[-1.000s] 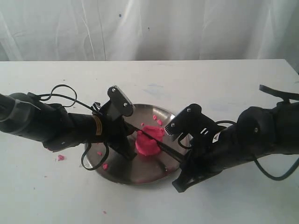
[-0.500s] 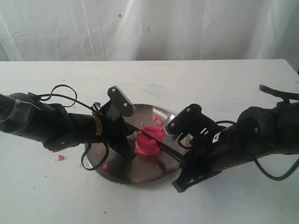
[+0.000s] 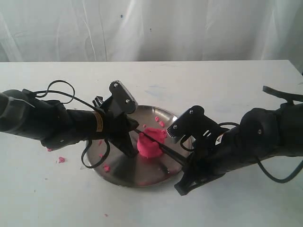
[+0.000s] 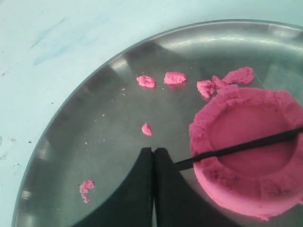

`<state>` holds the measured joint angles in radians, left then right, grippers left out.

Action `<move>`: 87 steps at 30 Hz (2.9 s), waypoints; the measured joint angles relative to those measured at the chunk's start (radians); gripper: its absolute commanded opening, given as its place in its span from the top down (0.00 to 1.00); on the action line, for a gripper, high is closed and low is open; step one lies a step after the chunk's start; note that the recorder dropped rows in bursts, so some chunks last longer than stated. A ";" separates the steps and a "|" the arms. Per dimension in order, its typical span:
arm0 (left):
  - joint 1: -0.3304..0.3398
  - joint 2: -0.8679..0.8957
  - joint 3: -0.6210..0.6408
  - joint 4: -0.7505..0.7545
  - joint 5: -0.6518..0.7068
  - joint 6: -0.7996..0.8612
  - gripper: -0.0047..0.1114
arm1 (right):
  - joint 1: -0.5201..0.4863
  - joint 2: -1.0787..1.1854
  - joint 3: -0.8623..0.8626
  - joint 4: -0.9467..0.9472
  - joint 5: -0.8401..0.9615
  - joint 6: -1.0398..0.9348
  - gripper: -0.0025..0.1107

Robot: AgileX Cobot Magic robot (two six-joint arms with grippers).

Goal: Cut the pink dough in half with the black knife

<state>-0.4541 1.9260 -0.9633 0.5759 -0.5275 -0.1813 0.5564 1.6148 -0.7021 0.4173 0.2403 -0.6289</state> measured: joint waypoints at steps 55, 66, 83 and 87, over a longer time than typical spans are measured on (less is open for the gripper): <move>0.007 0.061 -0.004 0.001 0.003 0.174 0.96 | 0.000 0.047 -0.004 0.000 -0.011 0.022 0.98; 0.003 -0.253 0.000 0.003 0.706 -0.383 0.96 | 0.000 0.047 -0.004 -0.004 -0.015 0.022 0.98; -0.012 -0.255 0.002 -0.606 0.733 0.241 0.96 | 0.000 0.051 -0.014 -0.004 -0.013 0.046 0.98; -0.012 -0.222 0.002 -0.610 0.484 0.249 0.96 | 0.002 0.051 -0.014 -0.004 -0.012 0.076 0.98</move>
<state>-0.4661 1.7044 -0.9610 -0.0341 -0.0439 0.0679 0.5583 1.6661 -0.7160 0.4132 0.2280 -0.5528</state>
